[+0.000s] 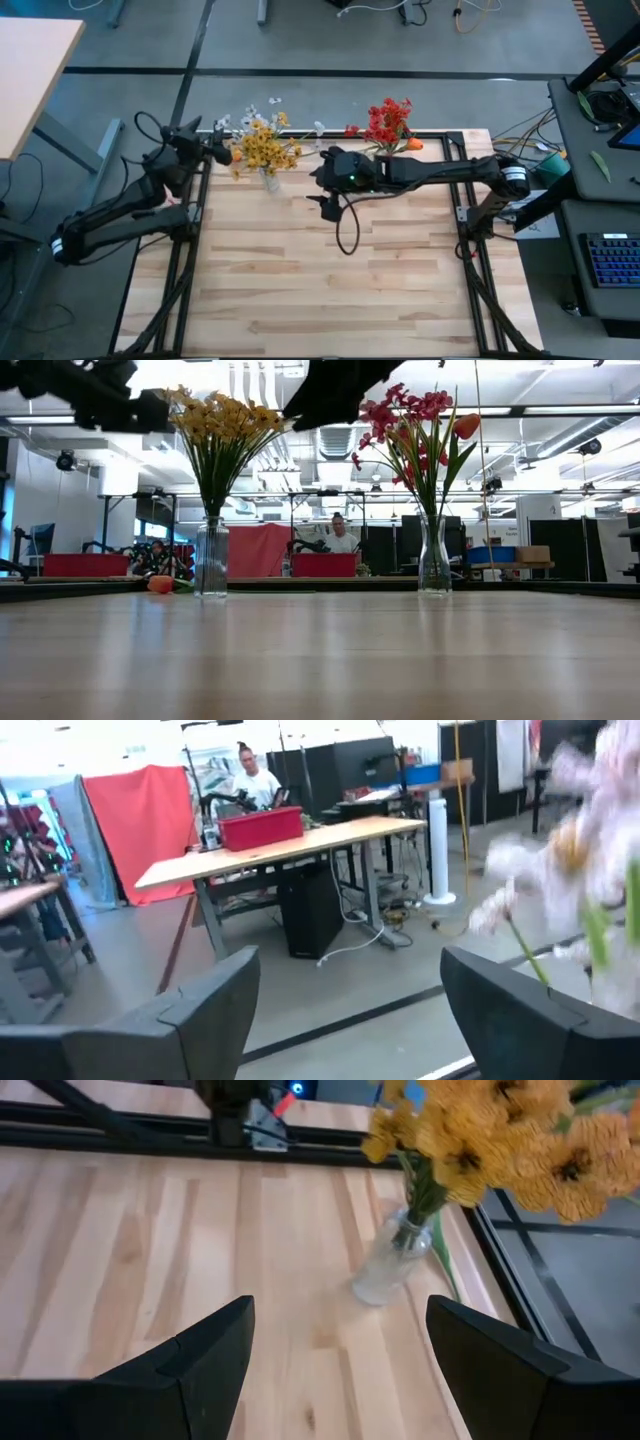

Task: Sort flowers into vase by color
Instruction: Put the orange tulip into the right transparent flower vase

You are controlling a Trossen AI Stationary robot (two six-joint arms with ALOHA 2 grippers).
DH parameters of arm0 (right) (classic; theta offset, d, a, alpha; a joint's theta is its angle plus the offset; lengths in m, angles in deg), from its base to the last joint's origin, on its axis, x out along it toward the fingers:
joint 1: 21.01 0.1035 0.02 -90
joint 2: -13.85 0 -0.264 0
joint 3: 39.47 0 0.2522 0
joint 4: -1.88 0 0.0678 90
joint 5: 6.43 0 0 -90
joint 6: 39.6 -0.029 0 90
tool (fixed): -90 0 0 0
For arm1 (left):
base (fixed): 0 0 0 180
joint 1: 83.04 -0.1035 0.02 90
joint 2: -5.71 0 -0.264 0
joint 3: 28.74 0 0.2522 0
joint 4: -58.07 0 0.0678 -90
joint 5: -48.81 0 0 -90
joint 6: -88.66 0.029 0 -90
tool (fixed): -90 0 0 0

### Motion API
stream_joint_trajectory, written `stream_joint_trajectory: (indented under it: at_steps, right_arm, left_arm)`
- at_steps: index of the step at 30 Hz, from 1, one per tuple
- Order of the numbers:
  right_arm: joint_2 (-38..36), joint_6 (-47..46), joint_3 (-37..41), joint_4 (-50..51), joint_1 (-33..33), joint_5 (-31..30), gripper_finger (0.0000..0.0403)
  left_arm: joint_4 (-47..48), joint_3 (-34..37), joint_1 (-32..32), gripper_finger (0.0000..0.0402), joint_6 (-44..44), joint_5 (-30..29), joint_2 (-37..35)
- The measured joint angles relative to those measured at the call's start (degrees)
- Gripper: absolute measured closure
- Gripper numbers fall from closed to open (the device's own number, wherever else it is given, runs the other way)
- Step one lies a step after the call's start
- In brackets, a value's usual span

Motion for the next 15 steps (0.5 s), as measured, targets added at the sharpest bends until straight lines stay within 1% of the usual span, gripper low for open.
stream_joint_trajectory:
  at_steps: [3, 6, 11, 15]
  right_arm:
    - [-0.68, 0.07, 0.0, 0.93, 0.82, -0.02, 0.0115]
    - [-0.98, 0.04, 0.0, 1.8, 1.64, -0.07, 0.0118]
    - [-1.23, 0.02, 0.0, 2.94, 2.9, -0.02, 0.0121]
    - [-1.24, -0.51, 0.0, 4.3, 3.3, -0.04, 0.0121]
  left_arm:
    - [3.15, -5.17, -1.24, 0.0116, 2.92, 0.37, 4.27]
    - [4.57, -8.83, -3.25, 0.0121, 4.68, 0.04, 7.92]
    - [6.85, -12.48, -7.26, 0.0127, 8.21, -5.17, 11.83]
    - [10.94, -14.76, -10.32, 0.0128, 8.4, -6.3, 13.11]
